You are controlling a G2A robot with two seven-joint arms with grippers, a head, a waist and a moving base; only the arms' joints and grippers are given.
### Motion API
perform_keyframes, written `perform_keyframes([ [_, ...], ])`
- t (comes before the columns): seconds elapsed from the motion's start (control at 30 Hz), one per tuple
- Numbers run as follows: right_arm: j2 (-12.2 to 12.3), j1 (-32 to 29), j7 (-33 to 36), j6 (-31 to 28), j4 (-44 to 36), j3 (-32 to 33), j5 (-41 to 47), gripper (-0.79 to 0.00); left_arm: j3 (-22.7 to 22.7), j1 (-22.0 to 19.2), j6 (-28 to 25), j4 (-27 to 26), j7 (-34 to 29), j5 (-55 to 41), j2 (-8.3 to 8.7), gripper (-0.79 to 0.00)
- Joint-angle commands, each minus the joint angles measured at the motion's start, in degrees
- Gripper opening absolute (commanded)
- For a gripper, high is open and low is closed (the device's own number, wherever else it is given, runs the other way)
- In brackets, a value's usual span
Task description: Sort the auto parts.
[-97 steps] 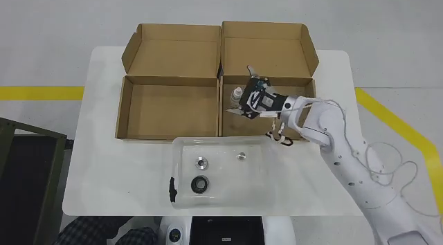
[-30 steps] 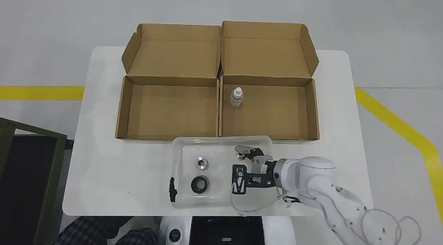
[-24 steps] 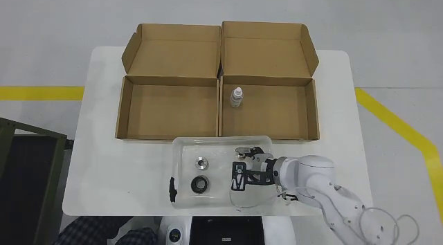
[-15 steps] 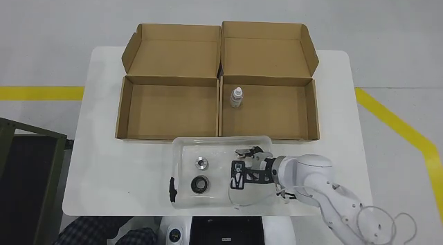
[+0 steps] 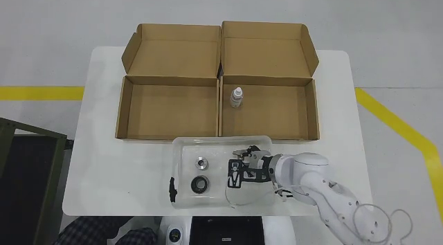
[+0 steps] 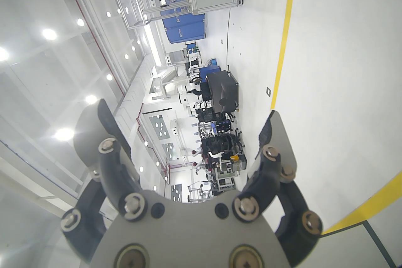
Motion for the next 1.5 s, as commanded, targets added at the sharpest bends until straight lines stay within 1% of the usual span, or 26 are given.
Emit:
perform_keyframes([
  [0.0, 0.1, -0.2, -0.4, -0.2, -0.6, 0.3, 0.4, -0.785, 0.0, 0.0, 0.0, 0.0, 0.0, 0.0, 0.0, 0.0],
  [0.13, 0.2, -0.8, -2.1, -1.3, -1.8, 1.0, 2.4, -0.785, 0.0, 0.0, 0.0, 0.0, 0.0, 0.0, 0.0, 0.0],
  [0.3, 0.5, -1.9, -5.8, -4.2, -4.3, 2.4, 7.5, -0.785, 0.0, 0.0, 0.0, 0.0, 0.0, 0.0, 0.0, 0.0],
  [0.43, 0.9, -2.6, -7.7, -5.0, -7.1, 4.2, 8.1, -0.785, 0.0, 0.0, 0.0, 0.0, 0.0, 0.0, 0.0, 0.0],
  [0.53, 1.1, -3.5, -12.3, -4.4, -8.2, 5.2, 9.5, -0.785, 0.0, 0.0, 0.0, 0.0, 0.0, 0.0, 0.0, 0.0],
  [0.6, 1.1, -3.9, -17.1, -4.7, -7.6, 6.0, 12.3, -0.785, 0.0, 0.0, 0.0, 0.0, 0.0, 0.0, 0.0, 0.0],
  [0.63, 1.2, -3.8, -17.9, -4.6, -7.6, 6.5, 12.1, -0.785, 0.0, 0.0, 0.0, 0.0, 0.0, 0.0, 0.0, 0.0],
  [0.77, 1.2, -4.1, -23.7, -3.4, -6.9, 7.9, 15.4, -0.785, 0.0, 0.0, 0.0, 0.0, 0.0, 0.0, 0.0, 0.0],
  [0.83, 1.0, -4.2, -27.0, -2.7, -6.3, 8.4, 18.5, -0.785, 0.0, 0.0, 0.0, 0.0, 0.0, 0.0, 0.0, 0.0],
  [0.97, 0.9, -3.7, -31.0, -1.6, -6.0, 10.0, 22.3, -0.785, 0.0, 0.0, 0.0, 0.0, 0.0, 0.0, 0.0, 0.0],
  [1.2, 0.7, -2.5, -35.1, -0.5, -5.4, 11.7, 28.3, -0.785, 0.0, 0.0, 0.0, 0.0, 0.0, 0.0, 0.0, 0.0],
  [1.47, 0.4, -2.0, -37.2, 0.7, -3.7, 12.6, 33.4, -0.785, 0.0, 0.0, 0.0, 0.0, 0.0, 0.0, 0.0, 0.0],
])
